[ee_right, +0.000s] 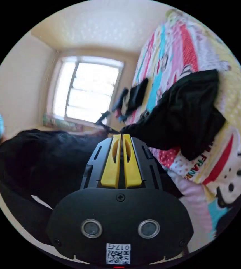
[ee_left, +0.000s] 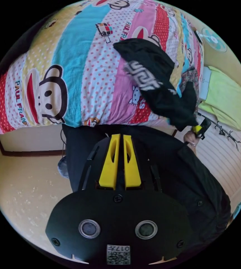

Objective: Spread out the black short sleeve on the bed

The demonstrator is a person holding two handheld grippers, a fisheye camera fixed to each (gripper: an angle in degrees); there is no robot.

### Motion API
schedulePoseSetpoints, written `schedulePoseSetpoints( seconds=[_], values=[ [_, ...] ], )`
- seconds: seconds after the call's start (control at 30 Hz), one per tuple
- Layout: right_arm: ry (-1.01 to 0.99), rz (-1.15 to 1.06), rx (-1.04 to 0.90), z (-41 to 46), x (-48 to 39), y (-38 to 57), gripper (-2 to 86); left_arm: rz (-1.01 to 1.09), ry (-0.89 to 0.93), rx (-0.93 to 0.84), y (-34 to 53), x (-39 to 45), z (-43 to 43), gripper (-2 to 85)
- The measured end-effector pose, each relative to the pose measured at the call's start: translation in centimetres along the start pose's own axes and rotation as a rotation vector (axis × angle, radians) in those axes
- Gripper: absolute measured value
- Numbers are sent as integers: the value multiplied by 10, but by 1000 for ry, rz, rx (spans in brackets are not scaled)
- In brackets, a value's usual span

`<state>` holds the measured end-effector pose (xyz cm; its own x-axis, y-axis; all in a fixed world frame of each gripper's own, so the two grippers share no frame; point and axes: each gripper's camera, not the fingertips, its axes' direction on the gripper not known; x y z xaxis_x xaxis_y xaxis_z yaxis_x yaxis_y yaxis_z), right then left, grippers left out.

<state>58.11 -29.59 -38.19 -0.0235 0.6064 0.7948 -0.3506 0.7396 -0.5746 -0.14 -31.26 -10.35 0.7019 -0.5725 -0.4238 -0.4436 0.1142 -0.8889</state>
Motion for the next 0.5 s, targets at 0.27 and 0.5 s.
schedulePoseSetpoints(
  seconds=[0.27, 0.5],
  values=[
    [64, 376, 1247, -176, 20, 165, 28, -79, 67, -4, 2, -60, 34, 5],
    [327, 444, 966, -116, 21, 123, 90, -61, 27, -19, -4, -87, 44, 4]
  ],
)
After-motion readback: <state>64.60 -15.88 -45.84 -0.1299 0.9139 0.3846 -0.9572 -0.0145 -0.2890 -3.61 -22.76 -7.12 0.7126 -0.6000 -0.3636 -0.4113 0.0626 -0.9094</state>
